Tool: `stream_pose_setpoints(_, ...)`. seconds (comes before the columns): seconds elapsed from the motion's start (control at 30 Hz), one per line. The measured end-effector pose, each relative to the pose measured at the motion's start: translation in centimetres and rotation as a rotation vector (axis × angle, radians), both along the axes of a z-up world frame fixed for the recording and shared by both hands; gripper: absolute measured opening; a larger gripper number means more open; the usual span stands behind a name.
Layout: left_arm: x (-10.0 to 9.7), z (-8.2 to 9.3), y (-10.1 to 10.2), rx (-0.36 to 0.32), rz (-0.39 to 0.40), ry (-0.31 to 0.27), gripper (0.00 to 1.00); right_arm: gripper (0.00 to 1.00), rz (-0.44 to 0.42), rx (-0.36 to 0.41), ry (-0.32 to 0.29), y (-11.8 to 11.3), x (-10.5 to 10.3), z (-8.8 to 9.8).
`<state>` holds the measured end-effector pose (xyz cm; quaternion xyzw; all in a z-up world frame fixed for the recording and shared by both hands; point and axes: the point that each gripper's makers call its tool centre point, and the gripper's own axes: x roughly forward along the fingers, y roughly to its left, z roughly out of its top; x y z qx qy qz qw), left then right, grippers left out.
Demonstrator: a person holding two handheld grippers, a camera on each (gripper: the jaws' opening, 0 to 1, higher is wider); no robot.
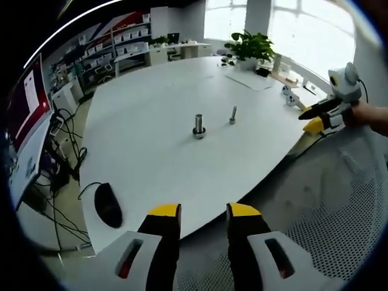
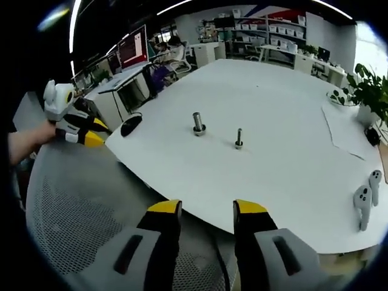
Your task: Place the washer onto the threaded stud by aligning its center hole with the stud, sliding it down to the base, and recovering from edge contact or off-axis alignment until the washer reaches the visible bottom stop.
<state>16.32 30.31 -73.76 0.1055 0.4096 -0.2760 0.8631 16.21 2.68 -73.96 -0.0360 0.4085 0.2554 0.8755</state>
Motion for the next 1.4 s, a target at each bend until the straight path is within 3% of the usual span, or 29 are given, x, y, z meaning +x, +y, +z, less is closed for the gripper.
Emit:
stream_pose_setpoints(0.3,0.27,0.14,0.25,0.007,0.024,-0.005,0.28,0.35,-0.01,-0.023,-0.02,-0.38,0.28,0.04)
stream_pose_setpoints(0.43,0.11,0.15,0.11,0.011,0.014,-0.007,0.27,0.35,-0.001,-0.024,0.01,-0.26,-0.1,-0.48)
stream_pose_setpoints(0.57,0.24,0.22,0.16,0.012,0.016,-0.013,0.27,0.35,0.004,-0.033,-0.009,-0.32,0.13,-0.18)
stream_pose_setpoints(1.07,0.66,0.81,0.44,0.0,0.041,-0.043,0.25,0.35,0.022,-0.035,0.017,-0.04,-0.28,-0.59)
stream_pose_setpoints(1.4,0.64,0.61,0.38,0.011,0.036,-0.033,0.24,0.35,0.038,-0.04,0.027,0.05,-0.41,-0.72)
